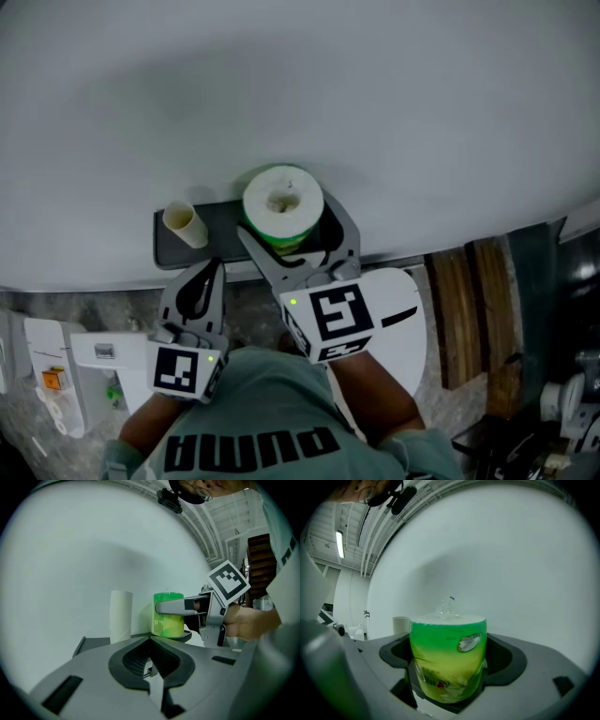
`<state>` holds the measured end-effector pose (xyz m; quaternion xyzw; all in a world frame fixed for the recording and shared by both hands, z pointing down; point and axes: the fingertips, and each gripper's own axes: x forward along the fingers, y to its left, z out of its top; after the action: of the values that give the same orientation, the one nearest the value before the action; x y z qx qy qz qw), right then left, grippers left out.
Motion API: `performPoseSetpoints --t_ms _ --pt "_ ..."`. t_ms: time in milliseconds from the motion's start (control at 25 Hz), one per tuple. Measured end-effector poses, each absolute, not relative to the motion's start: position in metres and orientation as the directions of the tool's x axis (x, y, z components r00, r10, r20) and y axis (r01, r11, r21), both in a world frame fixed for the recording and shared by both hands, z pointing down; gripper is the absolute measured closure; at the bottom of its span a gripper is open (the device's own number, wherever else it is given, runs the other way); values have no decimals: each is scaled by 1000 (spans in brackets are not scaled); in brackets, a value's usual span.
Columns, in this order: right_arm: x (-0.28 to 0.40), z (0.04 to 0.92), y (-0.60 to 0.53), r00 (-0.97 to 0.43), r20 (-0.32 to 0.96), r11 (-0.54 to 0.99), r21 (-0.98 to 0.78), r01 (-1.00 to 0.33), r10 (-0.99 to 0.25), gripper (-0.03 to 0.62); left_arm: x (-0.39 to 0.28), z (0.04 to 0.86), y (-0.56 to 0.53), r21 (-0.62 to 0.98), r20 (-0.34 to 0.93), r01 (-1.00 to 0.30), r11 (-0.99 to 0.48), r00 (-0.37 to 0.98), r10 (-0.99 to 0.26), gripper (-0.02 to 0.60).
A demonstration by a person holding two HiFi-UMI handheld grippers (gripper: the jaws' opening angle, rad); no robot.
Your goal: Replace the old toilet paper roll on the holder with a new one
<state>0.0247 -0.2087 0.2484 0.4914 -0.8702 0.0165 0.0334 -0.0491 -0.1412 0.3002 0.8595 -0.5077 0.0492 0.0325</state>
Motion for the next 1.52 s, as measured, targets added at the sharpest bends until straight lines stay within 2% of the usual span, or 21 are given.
performPoseSetpoints --t_ms 320,1200,1520 --pt "48 243 -190 -493 57 494 -7 -870 -868 146 -35 304 -131 5 118 -853 -522 519 -847 578" --pt "151 261 -150 -316 50 312 -81 -947 -947 146 33 323 -109 -11 148 -784 -621 612 -777 578" --pt "174 281 -151 -290 53 275 -188 -943 -956 146 42 332 -110 -21 170 -783 -621 610 -774 578"
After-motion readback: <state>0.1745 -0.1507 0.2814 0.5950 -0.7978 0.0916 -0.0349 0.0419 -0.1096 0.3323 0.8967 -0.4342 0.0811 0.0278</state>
